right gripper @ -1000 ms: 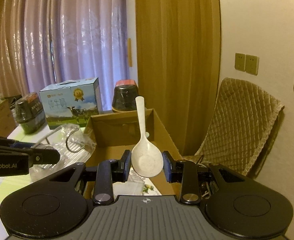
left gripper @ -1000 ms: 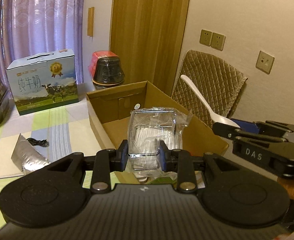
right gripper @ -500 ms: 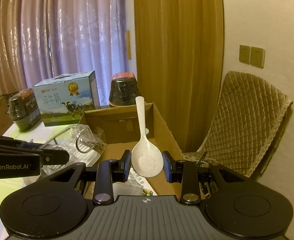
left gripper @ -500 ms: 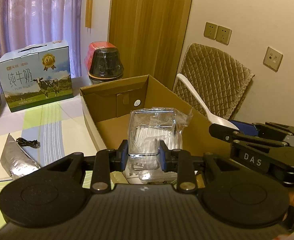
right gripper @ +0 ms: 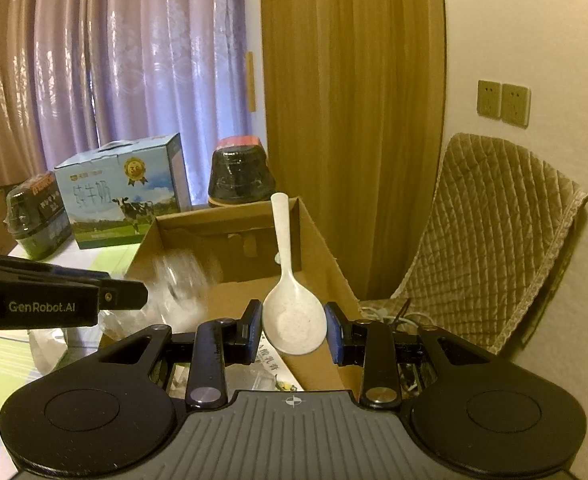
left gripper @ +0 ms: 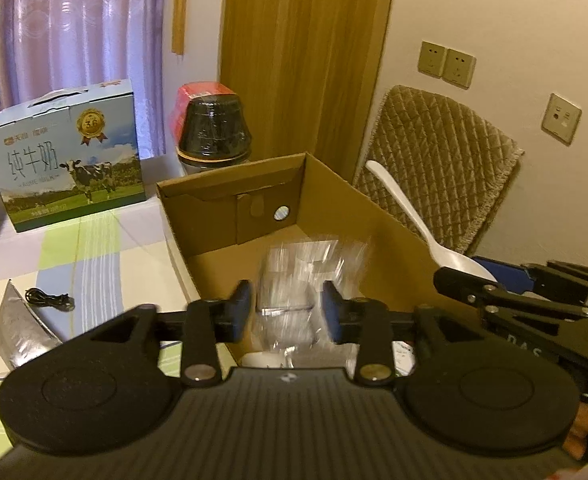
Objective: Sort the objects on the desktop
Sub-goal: 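Carry the spoon and stick packet over the cardboard box and release the packet from the left tool, then open the right tool to drop the white spoon into the cardboard box, then move both tools back over the table toward the silver foil bag and cable, then grasp the silver foil bag with the right tool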
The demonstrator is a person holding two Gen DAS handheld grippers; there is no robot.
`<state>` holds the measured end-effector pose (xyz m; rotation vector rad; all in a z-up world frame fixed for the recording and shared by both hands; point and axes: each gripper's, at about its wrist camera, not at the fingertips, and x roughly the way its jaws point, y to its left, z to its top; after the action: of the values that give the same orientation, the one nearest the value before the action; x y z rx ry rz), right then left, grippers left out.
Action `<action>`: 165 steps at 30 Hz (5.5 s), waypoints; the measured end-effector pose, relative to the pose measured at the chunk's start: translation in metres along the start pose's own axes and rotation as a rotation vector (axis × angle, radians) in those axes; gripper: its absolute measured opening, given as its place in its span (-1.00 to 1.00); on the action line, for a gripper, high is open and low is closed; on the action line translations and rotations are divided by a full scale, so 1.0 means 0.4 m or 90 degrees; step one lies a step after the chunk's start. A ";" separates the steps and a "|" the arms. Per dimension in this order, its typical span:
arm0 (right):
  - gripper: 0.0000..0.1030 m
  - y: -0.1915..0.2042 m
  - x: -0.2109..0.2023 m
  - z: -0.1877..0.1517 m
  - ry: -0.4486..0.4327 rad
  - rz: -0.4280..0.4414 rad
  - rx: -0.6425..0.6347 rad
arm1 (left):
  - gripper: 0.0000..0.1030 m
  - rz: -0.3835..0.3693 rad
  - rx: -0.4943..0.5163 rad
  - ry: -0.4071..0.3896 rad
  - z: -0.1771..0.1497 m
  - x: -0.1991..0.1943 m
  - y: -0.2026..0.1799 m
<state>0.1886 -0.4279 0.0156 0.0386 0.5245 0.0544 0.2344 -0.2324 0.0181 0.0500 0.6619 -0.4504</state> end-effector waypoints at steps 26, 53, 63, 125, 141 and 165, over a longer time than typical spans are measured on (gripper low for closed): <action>-0.41 0.040 0.030 0.026 -0.009 0.024 -0.002 | -0.18 0.037 -0.046 -0.010 -0.058 -0.102 0.090; 0.68 0.087 -0.216 0.000 -0.039 0.042 0.012 | 0.19 0.081 -0.057 -0.045 -0.127 -0.363 0.130; 0.96 0.202 -0.328 -0.037 -0.041 0.102 0.000 | 0.80 0.168 -0.088 -0.040 -0.245 -0.545 0.247; 0.96 0.705 0.302 -0.127 0.146 0.254 -0.301 | 0.97 0.261 -0.221 0.057 -0.346 -0.188 0.782; 0.95 0.823 0.519 -0.165 0.164 0.252 -0.370 | 0.97 0.269 -0.204 0.079 -0.328 -0.146 0.826; 0.02 0.611 0.412 -0.117 0.125 0.129 -0.081 | 0.97 0.243 -0.173 0.097 -0.321 -0.108 0.796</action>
<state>0.2972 -0.1726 -0.0946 -0.0388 0.7118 0.2917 0.2630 0.0957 -0.0882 -0.0476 0.8376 0.0128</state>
